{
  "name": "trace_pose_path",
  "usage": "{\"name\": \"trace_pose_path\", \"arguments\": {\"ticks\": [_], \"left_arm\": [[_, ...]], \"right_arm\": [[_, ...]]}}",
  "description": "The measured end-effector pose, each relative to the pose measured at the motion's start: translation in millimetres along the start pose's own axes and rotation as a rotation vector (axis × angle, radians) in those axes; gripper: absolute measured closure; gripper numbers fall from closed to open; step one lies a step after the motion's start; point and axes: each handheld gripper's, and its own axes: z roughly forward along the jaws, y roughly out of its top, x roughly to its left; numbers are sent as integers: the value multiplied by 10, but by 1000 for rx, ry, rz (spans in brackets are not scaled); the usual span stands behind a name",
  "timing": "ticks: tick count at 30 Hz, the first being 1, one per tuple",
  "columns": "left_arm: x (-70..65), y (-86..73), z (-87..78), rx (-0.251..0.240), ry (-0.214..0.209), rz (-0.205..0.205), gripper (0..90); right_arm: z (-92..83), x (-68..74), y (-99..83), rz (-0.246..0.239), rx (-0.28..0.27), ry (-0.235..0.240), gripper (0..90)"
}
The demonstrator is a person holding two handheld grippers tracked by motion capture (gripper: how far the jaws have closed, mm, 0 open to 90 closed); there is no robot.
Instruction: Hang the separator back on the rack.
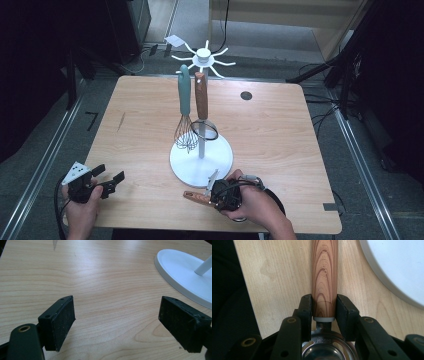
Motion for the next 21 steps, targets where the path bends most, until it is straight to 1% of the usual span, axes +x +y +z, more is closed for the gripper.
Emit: {"name": "trace_pose_path", "arguments": {"ticks": [1,3,6,8,9,10,11,12,13,16,17,18,19,20,21], "left_arm": [[0,0,1,1,0,1,144],[-5,-1,2,3,-2,1,144],[-8,-2,5,5,0,3,145],[-8,-2,4,5,1,3,145],[-9,-3,5,5,1,2,145],[-9,-3,6,5,0,4,145],[-9,-3,9,6,0,5,145],[-11,-3,11,6,0,5,146],[-13,-3,12,6,1,4,146],[-11,-3,14,4,1,3,146],[-9,-3,14,3,-1,2,147],[-7,-2,13,2,-1,0,146],[-6,-3,13,1,-1,-2,147],[-3,-2,9,2,-2,-2,146],[-2,-2,8,2,-3,-2,146]], "right_arm": [[-6,16,14,-1,20,-13,688],[2,45,41,-18,37,-32,684],[3,57,64,-2,56,-38,687],[0,67,58,-11,52,-41,702],[-1,65,52,-6,50,-40,707],[-3,68,49,26,47,-38,709],[-3,74,44,29,46,-43,711],[-3,84,42,13,46,-42,711],[-3,91,44,21,47,-46,712],[2,124,42,42,25,-46,713],[2,160,41,26,15,-50,713],[5,171,42,21,11,-57,713],[6,184,46,23,8,-77,713],[5,191,48,4,14,-96,713],[-15,197,47,25,-1,-118,713]]}}
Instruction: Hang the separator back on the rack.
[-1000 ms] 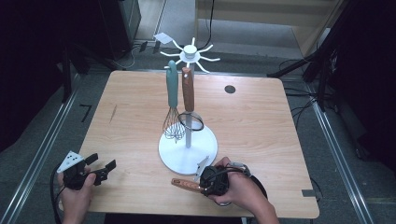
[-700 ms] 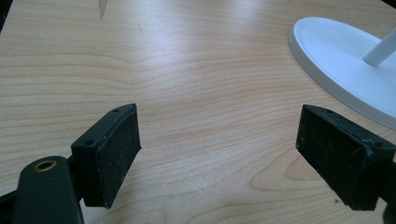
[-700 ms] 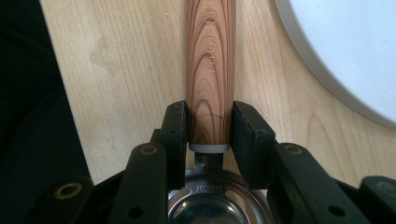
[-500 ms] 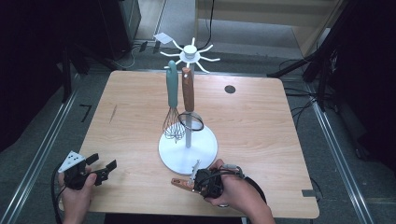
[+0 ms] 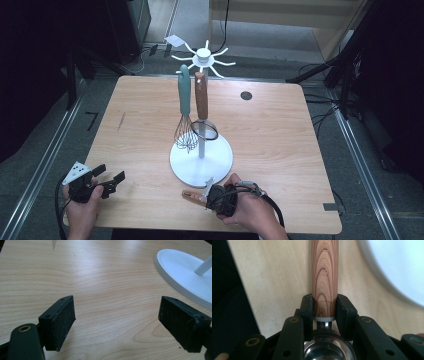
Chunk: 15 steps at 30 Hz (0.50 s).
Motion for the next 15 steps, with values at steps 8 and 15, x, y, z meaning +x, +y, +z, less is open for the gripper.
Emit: {"name": "trace_pose_path", "arguments": {"ticks": [8,15], "left_arm": [[10,0,-1,-7,-4,-6,146],[4,-1,-6,-12,4,-4,143]], "right_arm": [[-155,-185,-151,171,-157,-4,714],[-249,-374,-369,309,-293,-33,714]]}}
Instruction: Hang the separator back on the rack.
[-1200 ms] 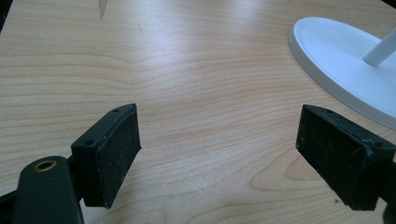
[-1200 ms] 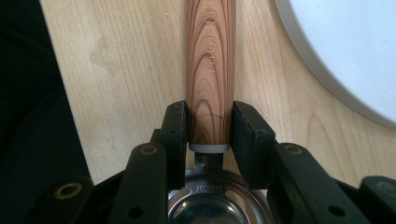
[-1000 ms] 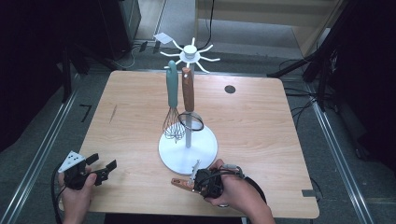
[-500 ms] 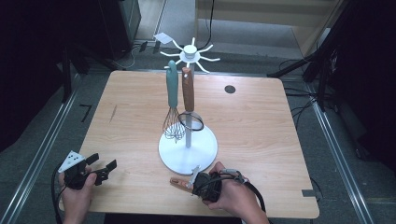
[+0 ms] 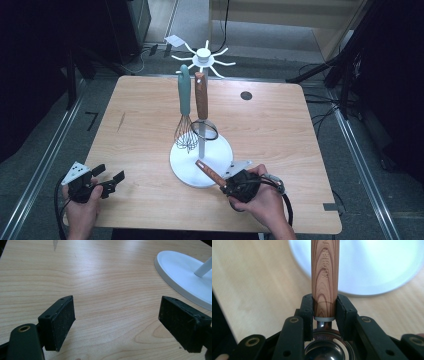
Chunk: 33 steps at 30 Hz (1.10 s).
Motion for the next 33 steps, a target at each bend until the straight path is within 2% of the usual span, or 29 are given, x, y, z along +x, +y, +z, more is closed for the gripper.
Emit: {"name": "trace_pose_path", "arguments": {"ticks": [5,12,21,27,33], "left_arm": [[-1,2,-5,-7,9,1,129],[3,7,-13,-9,18,-8,20],[10,8,-13,-3,29,-12,0],[-2,5,-6,-1,33,-10,0],[4,3,-7,-3,28,-12,0]], "right_arm": [[-56,-118,-73,56,-87,-27,714],[-128,-227,-143,125,-198,-65,714],[-237,-332,-228,218,-337,-91,713],[-330,-365,-262,247,-420,-123,713],[-413,-383,-272,267,-478,-125,713]]}}
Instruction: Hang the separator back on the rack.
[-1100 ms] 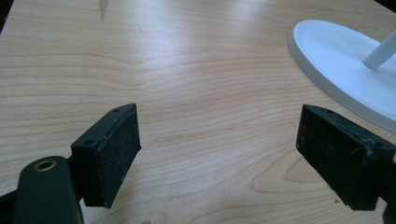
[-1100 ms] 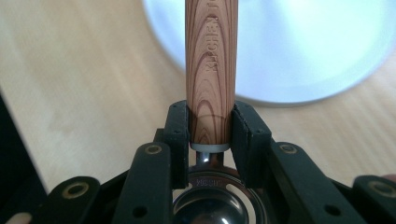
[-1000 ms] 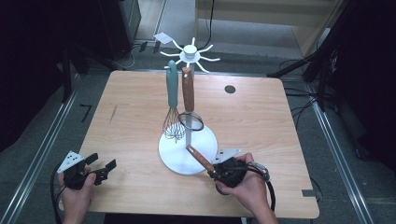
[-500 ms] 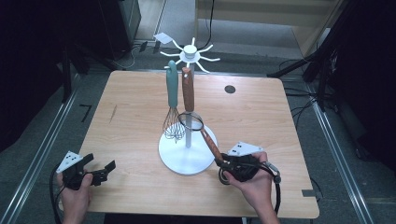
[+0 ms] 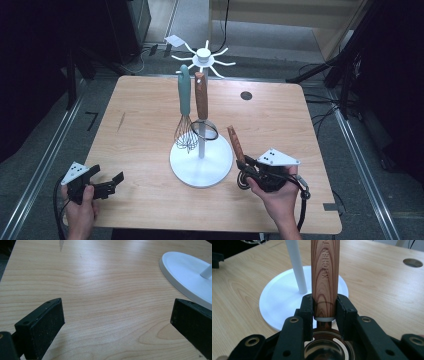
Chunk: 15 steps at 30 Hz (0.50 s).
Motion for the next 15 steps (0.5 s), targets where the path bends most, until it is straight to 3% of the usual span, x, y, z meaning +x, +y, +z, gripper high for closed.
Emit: {"name": "trace_pose_path", "arguments": {"ticks": [15], "left_arm": [[-16,-8,4,0,6,13,0]], "right_arm": [[-221,109,171,-4,-124,13,713]]}}
